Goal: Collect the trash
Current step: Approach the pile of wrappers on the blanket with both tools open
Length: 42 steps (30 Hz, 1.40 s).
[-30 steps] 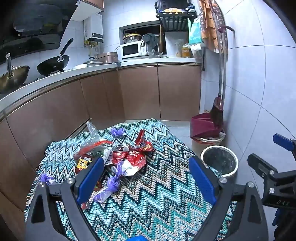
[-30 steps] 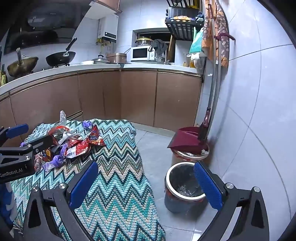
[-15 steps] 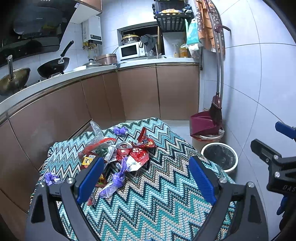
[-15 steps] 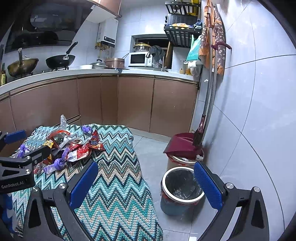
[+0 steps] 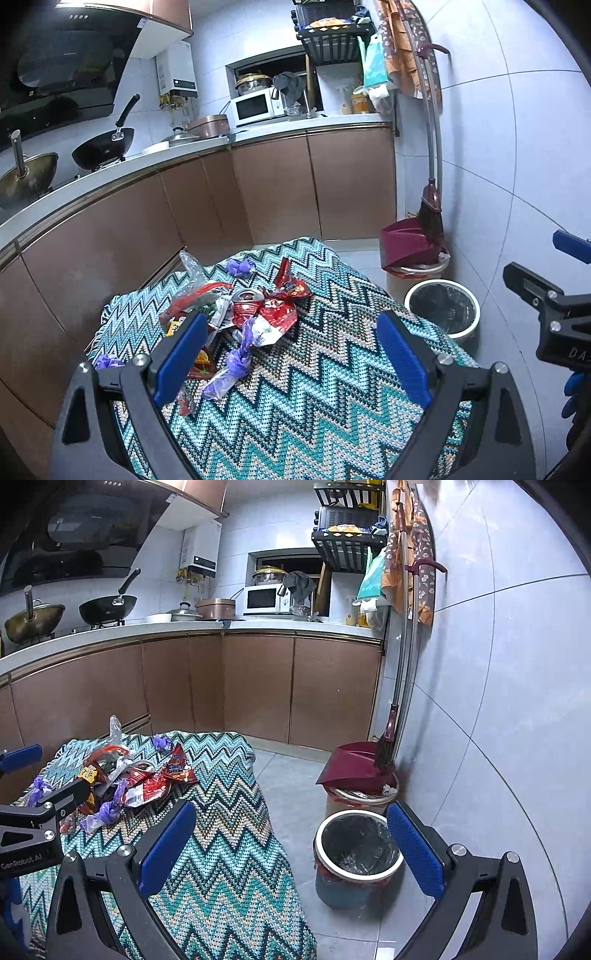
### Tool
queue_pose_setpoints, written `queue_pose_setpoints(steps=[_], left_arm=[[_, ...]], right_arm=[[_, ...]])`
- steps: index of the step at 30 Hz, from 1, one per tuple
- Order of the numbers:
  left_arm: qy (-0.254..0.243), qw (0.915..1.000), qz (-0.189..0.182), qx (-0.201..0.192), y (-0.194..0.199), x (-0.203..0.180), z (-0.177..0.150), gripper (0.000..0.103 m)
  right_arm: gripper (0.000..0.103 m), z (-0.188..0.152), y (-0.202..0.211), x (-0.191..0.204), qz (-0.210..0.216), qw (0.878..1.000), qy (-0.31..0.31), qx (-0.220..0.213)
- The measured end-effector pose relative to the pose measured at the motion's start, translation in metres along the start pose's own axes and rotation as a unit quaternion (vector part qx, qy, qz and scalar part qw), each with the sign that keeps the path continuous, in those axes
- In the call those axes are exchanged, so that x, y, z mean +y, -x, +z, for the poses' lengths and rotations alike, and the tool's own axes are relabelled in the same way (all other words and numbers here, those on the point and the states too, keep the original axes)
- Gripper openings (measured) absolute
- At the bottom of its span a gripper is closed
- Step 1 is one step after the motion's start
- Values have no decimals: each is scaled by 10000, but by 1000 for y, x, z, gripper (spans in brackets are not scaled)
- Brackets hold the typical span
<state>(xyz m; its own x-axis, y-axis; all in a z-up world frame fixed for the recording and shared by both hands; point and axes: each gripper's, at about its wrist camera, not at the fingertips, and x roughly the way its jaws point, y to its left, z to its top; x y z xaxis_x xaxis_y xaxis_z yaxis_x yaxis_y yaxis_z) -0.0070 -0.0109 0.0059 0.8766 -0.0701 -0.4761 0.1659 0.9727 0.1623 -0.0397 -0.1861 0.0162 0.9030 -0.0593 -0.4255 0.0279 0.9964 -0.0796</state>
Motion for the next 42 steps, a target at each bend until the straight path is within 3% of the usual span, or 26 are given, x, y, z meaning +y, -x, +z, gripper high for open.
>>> queue_pose_setpoints(steps=[12, 26, 42], left_arm=[[70, 9996, -266, 109, -15, 5, 5, 93], [-82, 9998, -203, 26, -25, 0, 5, 93], [174, 9987, -445, 178, -31, 18, -4, 93]], right_arm=[[103, 6, -10, -1, -95, 9999, -24, -42], [103, 8, -21, 6, -227, 9997, 78, 33], [103, 9, -26, 22, -71, 9997, 215, 103]])
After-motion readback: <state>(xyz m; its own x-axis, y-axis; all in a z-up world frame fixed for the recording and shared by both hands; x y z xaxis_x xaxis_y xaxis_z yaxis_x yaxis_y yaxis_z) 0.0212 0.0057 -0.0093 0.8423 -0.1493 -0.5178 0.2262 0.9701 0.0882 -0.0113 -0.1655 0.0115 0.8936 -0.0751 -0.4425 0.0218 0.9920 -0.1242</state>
